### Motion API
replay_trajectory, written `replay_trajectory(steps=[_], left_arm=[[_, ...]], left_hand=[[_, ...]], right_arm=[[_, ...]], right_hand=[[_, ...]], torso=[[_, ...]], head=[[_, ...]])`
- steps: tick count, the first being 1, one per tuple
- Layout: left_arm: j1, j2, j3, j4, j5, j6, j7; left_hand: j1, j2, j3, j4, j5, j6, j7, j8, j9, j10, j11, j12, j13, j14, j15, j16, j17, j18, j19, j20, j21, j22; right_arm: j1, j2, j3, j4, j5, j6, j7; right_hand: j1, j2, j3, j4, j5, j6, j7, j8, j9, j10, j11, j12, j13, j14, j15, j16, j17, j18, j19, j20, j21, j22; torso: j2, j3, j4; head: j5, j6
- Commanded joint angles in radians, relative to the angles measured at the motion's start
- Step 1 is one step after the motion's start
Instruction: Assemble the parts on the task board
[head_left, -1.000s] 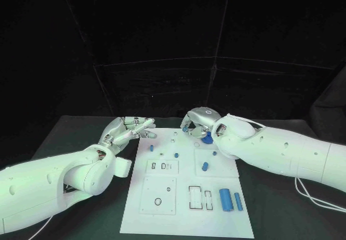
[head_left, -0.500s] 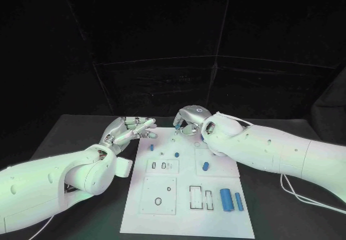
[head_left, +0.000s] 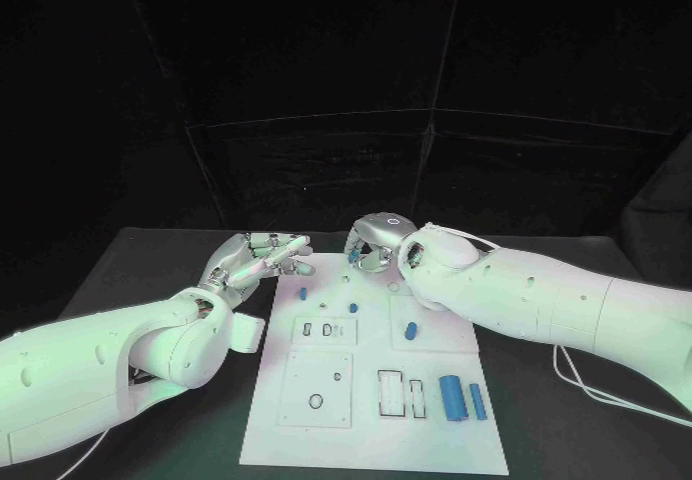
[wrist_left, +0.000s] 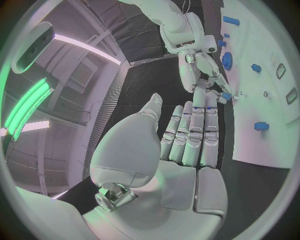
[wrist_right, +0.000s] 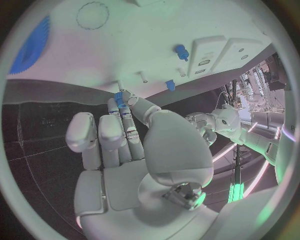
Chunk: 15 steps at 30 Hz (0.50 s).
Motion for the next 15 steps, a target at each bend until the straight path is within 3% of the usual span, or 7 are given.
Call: replay_trajectory(steps=[1,15], left_arm=[[0.001,0.001,0.001,0.001,0.01,0.014,0.001],[0.001,0.002,0.001,0.003,0.02,0.021,0.0]], left_hand=[[0.0,0.011,-0.001,-0.007,0.002,0.0,0.007,-0.007,-0.001,-0.005,0.003,-0.005,-0.001,0.0,0.003,-0.002,0.002,0.004,0.002,0.001,-0.003,-0.002],[-0.001,0.012,-0.001,-0.007,0.002,0.0,0.007,-0.008,-0.001,-0.006,0.003,-0.006,-0.001,-0.001,0.004,-0.003,0.002,0.004,0.001,0.002,-0.003,-0.002]], right_arm=[[0.002,0.003,0.001,-0.001,-0.003,0.043,-0.011],[0.002,0.017,0.001,-0.018,-0.011,0.063,-0.025]], right_hand=[[0.0,-0.012,-0.001,0.01,0.003,-0.004,0.002,0.0,0.001,0.011,-0.015,-0.004,0.001,-0.001,0.006,0.006,0.002,-0.011,0.001,0.008,0.004,0.002],[-0.005,-0.017,0.0,0.017,0.005,-0.012,0.004,-0.003,-0.001,0.001,-0.013,-0.009,-0.001,-0.003,0.008,0.003,-0.006,-0.01,-0.004,0.01,0.002,-0.004]], torso=[[0.002,-0.0011,0.0005],[0.004,-0.0015,0.001]], head=[[-0.001,-0.001],[0.001,0.0]])
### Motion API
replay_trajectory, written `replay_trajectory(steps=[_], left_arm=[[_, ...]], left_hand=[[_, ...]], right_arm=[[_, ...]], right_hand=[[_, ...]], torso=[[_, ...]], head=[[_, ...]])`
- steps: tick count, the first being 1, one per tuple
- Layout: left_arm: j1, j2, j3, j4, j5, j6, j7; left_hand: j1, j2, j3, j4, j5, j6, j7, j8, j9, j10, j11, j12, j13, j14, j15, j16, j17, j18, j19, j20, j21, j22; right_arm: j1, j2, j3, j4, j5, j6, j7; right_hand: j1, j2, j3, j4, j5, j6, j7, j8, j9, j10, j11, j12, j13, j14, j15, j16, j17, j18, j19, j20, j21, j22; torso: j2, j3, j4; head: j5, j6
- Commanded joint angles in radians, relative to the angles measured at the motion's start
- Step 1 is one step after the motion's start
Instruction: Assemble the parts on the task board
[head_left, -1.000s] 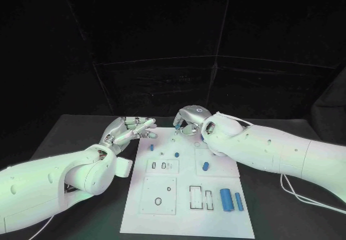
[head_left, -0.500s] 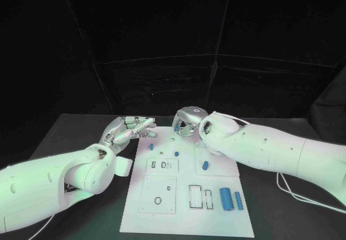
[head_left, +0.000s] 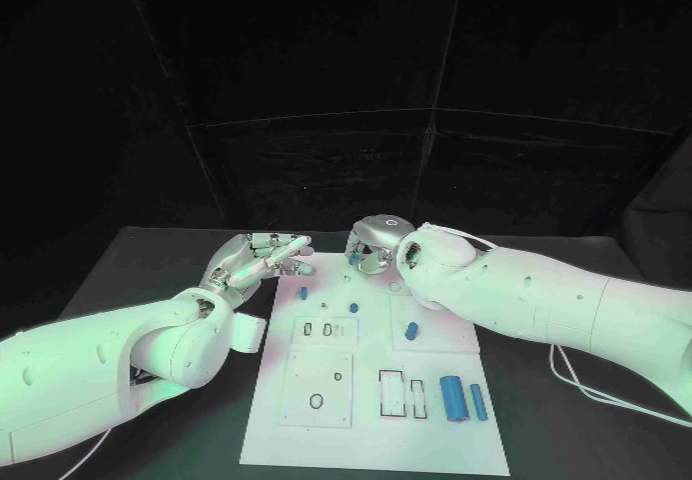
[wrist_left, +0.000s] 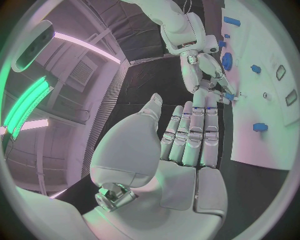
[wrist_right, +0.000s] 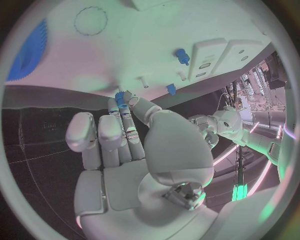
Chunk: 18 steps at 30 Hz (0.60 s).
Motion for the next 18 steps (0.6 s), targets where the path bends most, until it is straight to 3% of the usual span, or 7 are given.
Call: replay_trajectory(steps=[1,14,18], left_arm=[[0.001,0.001,0.001,0.002,0.008,0.017,0.002],[0.001,0.002,0.001,0.001,0.009,0.021,0.0],[0.002,0.001,0.001,0.002,0.009,0.022,-0.002]], left_hand=[[-0.001,0.012,-0.001,-0.007,0.002,0.0,0.007,-0.004,-0.001,-0.006,0.003,-0.006,-0.001,-0.001,0.004,-0.003,0.002,0.004,0.001,0.002,-0.003,-0.001],[-0.002,0.015,-0.001,-0.007,0.002,0.0,0.008,-0.005,-0.001,-0.006,0.003,-0.007,-0.001,-0.001,0.004,-0.004,0.002,0.004,0.001,0.002,-0.004,-0.002],[-0.002,0.015,-0.001,-0.007,0.002,0.0,0.008,-0.005,-0.001,-0.006,0.003,-0.007,-0.001,-0.001,0.004,-0.004,0.002,0.004,0.001,0.002,-0.004,-0.002]], right_arm=[[0.001,0.004,0.0,-0.004,-0.008,0.021,-0.009],[0.001,0.019,0.0,-0.018,-0.009,0.019,0.003],[0.001,0.021,0.0,-0.022,-0.005,0.017,0.006]], right_hand=[[0.002,-0.01,0.001,0.007,0.006,-0.009,0.002,-0.001,0.0,-0.001,-0.005,-0.003,-0.002,0.0,0.005,0.001,-0.002,-0.01,-0.001,0.007,0.002,-0.001],[-0.005,-0.028,0.009,0.019,0.006,-0.042,0.012,-0.004,-0.007,-0.043,0.007,-0.007,-0.009,-0.011,0.014,-0.012,-0.033,-0.004,-0.023,0.015,-0.009,-0.027],[-0.023,-0.057,0.0,0.032,0.007,-0.107,0.03,-0.006,-0.015,-0.126,0.026,-0.008,-0.012,-0.033,0.031,-0.054,-0.104,0.008,-0.073,0.028,-0.042,-0.093]], torso=[[0.002,-0.0004,0.001],[0.003,-0.0007,0.0008],[0.004,-0.0002,0.0]], head=[[-0.001,0.0],[0.001,0.001],[0.002,0.002]])
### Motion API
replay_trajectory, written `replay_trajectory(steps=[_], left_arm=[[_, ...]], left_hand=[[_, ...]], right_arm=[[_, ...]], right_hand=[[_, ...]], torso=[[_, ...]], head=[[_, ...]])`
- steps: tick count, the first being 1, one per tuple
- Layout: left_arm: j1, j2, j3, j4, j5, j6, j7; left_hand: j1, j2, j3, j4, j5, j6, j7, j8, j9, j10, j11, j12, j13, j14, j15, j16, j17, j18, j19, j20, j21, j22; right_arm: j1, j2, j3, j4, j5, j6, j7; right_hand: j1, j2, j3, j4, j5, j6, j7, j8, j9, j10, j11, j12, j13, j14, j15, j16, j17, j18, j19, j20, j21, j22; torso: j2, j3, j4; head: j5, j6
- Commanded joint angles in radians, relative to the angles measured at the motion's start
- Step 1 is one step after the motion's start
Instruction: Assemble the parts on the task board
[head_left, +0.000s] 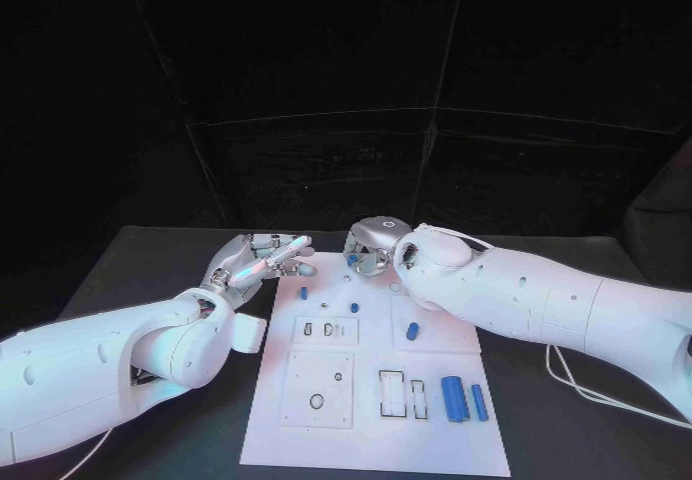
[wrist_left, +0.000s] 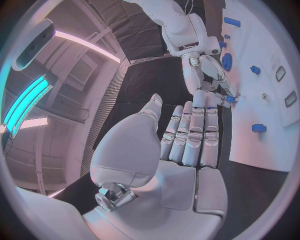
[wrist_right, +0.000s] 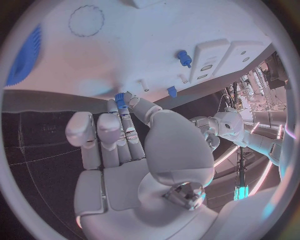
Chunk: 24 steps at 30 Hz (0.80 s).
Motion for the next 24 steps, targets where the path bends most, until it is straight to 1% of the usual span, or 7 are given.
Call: replay_trajectory(steps=[1,4,9,13,17,19,24], left_arm=[[0.002,0.0,0.001,0.002,0.003,0.017,0.0],[0.002,0.0,0.001,0.003,0.003,0.018,-0.001],[0.002,-0.001,0.001,0.003,0.003,0.019,-0.003],[0.002,-0.004,0.001,0.003,0.003,0.02,-0.005],[0.002,-0.007,0.001,0.006,0.003,0.023,-0.004],[0.002,-0.01,0.001,0.009,0.003,0.026,-0.002],[0.001,-0.012,0.001,0.012,0.003,0.029,0.0]], left_hand=[[0.003,0.01,-0.001,-0.007,0.002,0.0,0.008,-0.005,-0.001,-0.006,0.003,-0.007,-0.001,-0.001,0.004,-0.004,0.001,0.004,0.001,0.002,-0.004,-0.001],[0.002,0.011,-0.001,-0.008,0.002,-0.001,0.008,-0.006,-0.001,-0.007,0.004,-0.008,-0.002,-0.002,0.004,-0.005,0.001,0.004,0.001,0.002,-0.005,-0.001],[0.002,0.011,-0.001,-0.008,0.002,-0.001,0.008,-0.006,-0.001,-0.007,0.004,-0.008,-0.002,-0.002,0.004,-0.005,0.001,0.004,0.001,0.002,-0.005,-0.001],[0.0,0.012,-0.002,-0.01,0.002,-0.004,0.01,-0.009,-0.001,-0.011,0.005,-0.011,-0.002,-0.003,0.005,-0.007,0.003,0.004,0.0,0.003,-0.006,-0.002],[0.0,0.012,-0.002,-0.01,0.002,-0.004,0.01,-0.009,-0.001,-0.011,0.005,-0.012,-0.002,-0.003,0.005,-0.007,0.004,0.004,0.0,0.003,-0.006,-0.002],[0.003,0.017,0.0,-0.014,0.002,-0.003,0.01,-0.009,-0.001,-0.011,0.005,-0.013,-0.002,-0.003,0.005,-0.008,0.005,0.004,0.0,0.003,-0.007,-0.003],[0.005,0.02,0.002,-0.017,0.002,-0.002,0.009,-0.009,-0.001,-0.01,0.005,-0.013,-0.002,-0.003,0.005,-0.009,0.006,0.004,0.0,0.003,-0.007,-0.003]], right_arm=[[0.003,0.002,0.001,-0.003,0.001,-0.002,0.008],[0.003,0.0,0.001,-0.003,0.009,-0.016,0.009],[0.003,-0.013,0.001,0.009,0.017,-0.043,0.01],[0.002,-0.062,0.001,0.057,0.038,-0.085,0.011],[0.003,-0.136,0.001,0.129,0.089,-0.14,0.015],[0.003,-0.181,0.004,0.168,0.134,-0.159,0.011],[0.003,-0.285,0.012,0.247,0.255,-0.131,-0.018]], right_hand=[[-0.005,-0.025,-0.008,0.01,0.002,-0.044,0.008,-0.006,-0.004,-0.054,0.015,-0.003,-0.001,-0.012,0.01,-0.025,-0.041,0.01,-0.028,0.009,-0.02,-0.038],[0.001,-0.04,-0.037,0.019,0.007,-0.104,0.02,-0.006,-0.003,-0.132,0.027,0.0,0.0,-0.024,0.021,-0.057,-0.091,0.019,-0.059,0.019,-0.047,-0.087],[0.001,-0.062,-0.119,0.041,0.018,-0.162,0.021,-0.004,-0.001,-0.192,0.034,0.008,0.003,-0.031,0.024,-0.089,-0.137,0.028,-0.087,0.027,-0.081,-0.139],[0.019,-0.059,-0.191,0.061,0.066,-0.147,0.015,0.004,0.005,-0.163,0.026,0.041,0.006,-0.014,0.019,-0.069,-0.102,0.023,-0.058,0.023,-0.075,-0.12],[0.026,-0.043,-0.206,0.072,0.105,-0.102,0.014,0.017,0.012,-0.083,0.017,0.086,0.014,0.007,0.013,-0.02,-0.027,0.01,-0.009,0.018,-0.042,-0.055],[0.022,-0.038,-0.203,0.081,0.139,-0.074,0.007,0.026,0.016,-0.005,0.002,0.119,0.023,0.022,0.003,0.016,0.028,0.0,0.03,0.011,-0.013,0.001],[-0.024,-0.064,-0.239,0.123,0.147,-0.061,-0.033,0.026,0.014,0.204,-0.051,0.233,0.087,0.033,-0.038,0.058,0.088,-0.01,0.07,-0.024,0.019,0.058]], torso=[[0.001,0.0002,-0.0006],[0.001,0.0001,-0.0006],[0.001,0.002,-0.0027],[0.001,0.0028,-0.003],[0.0,0.0042,-0.0065],[-0.003,0.006,-0.0113],[-0.006,0.0092,-0.0181]], head=[[0.0,0.001],[-0.001,0.002],[0.001,0.001],[0.002,0.001],[0.004,0.003],[0.006,0.002],[0.004,0.003]])
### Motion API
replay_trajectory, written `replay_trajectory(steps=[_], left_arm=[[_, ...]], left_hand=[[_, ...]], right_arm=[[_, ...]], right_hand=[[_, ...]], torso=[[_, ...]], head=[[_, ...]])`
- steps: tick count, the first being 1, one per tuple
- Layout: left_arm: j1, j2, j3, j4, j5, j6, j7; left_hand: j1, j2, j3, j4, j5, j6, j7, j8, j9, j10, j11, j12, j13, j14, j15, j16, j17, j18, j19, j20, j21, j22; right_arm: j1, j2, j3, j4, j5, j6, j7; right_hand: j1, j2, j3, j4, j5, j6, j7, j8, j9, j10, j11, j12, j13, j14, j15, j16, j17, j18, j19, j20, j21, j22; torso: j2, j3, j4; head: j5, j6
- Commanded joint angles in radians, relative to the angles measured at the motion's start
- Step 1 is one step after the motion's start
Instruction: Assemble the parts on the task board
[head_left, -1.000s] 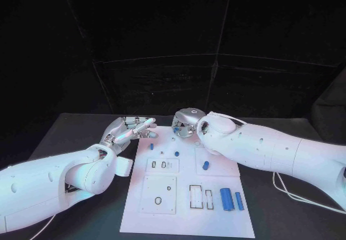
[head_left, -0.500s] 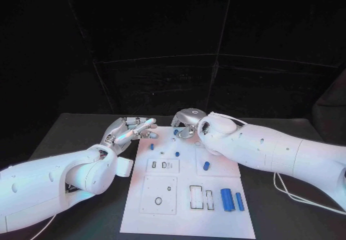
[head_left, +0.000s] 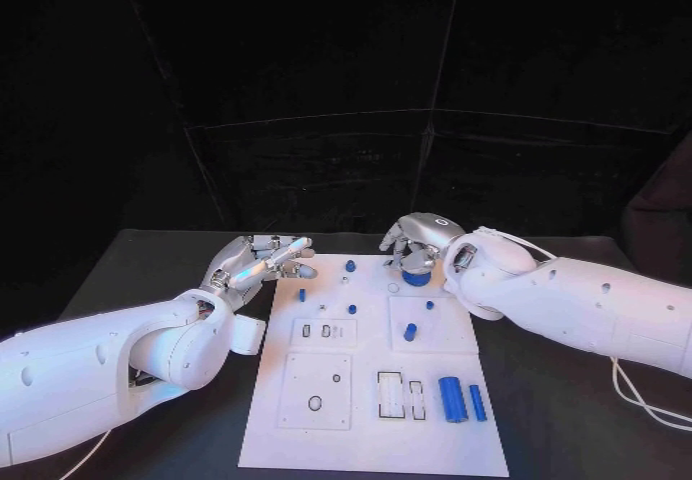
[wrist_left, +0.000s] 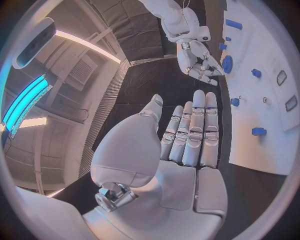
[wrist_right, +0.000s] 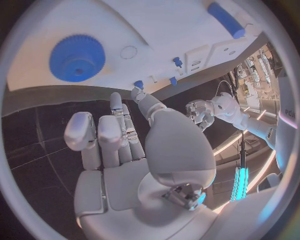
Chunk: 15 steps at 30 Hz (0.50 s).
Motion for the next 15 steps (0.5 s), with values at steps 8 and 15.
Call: replay_trajectory(steps=[8,15], left_arm=[[0.001,-0.001,0.001,0.001,0.001,0.02,0.007],[0.001,0.002,0.001,-0.002,0.001,0.022,0.007]], left_hand=[[0.003,0.01,0.003,-0.007,0.002,0.002,0.005,-0.005,0.0,-0.005,0.001,-0.005,0.0,-0.002,0.005,-0.005,0.002,0.004,0.0,0.003,-0.003,-0.001],[0.003,0.01,0.003,-0.008,0.002,0.003,0.005,-0.005,0.0,-0.005,0.001,-0.004,0.0,-0.002,0.005,-0.005,0.002,0.004,0.0,0.003,-0.003,-0.002]], right_arm=[[0.003,-0.129,0.006,0.077,0.241,0.074,-0.062],[0.002,-0.128,0.006,0.059,0.239,0.133,-0.081]], right_hand=[[-0.001,-0.017,-0.178,0.116,0.053,-0.066,-0.015,0.002,-0.006,0.012,-0.019,0.523,0.549,0.037,-0.02,0.188,0.329,-0.041,0.113,-0.026,0.084,0.168],[0.044,-0.002,-0.236,0.155,0.055,-0.098,0.001,0.019,-0.006,0.069,-0.002,0.876,0.95,0.069,-0.002,0.287,0.56,-0.073,0.213,-0.01,0.152,0.329]], torso=[[-0.005,0.005,-0.0079],[-0.002,0.0032,-0.0048]], head=[[-0.006,0.008],[-0.011,0.009]])
